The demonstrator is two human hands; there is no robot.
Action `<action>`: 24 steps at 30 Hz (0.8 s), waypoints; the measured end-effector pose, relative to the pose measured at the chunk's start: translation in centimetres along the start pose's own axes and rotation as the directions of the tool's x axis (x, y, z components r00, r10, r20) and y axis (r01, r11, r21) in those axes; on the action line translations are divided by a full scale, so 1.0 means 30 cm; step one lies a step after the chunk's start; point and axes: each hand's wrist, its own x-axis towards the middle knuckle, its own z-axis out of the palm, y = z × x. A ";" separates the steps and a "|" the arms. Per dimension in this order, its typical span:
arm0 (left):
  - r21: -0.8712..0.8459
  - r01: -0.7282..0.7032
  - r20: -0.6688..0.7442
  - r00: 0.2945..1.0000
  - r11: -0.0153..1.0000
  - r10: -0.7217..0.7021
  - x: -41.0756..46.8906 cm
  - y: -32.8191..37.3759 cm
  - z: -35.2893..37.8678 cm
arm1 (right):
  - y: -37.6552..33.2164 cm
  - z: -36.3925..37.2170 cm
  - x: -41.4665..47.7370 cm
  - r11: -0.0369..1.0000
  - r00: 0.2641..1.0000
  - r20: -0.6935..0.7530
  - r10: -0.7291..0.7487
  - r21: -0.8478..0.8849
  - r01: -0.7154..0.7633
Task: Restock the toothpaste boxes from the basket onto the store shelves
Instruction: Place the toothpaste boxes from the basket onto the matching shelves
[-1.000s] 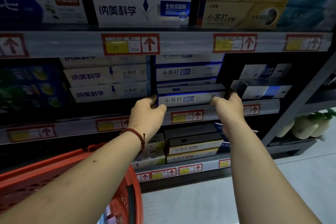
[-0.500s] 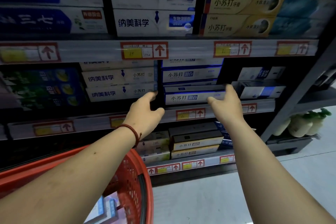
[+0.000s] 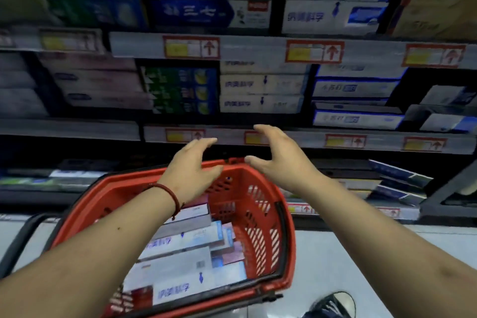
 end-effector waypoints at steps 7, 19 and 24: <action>0.070 0.050 0.061 0.997 0.996 -0.055 -0.169 -0.309 0.002 | -0.105 0.347 -0.054 1.000 0.950 0.312 0.002 0.001 -0.003; 0.051 0.520 0.213 0.828 0.853 -0.518 -0.203 -0.657 0.133 | -0.042 0.706 -0.015 0.973 0.823 0.520 0.231 -0.118 -0.198; 0.007 0.623 0.172 0.770 0.782 -0.614 -0.190 -0.757 0.158 | -0.040 0.793 0.074 0.948 0.797 0.514 0.319 -0.171 -0.269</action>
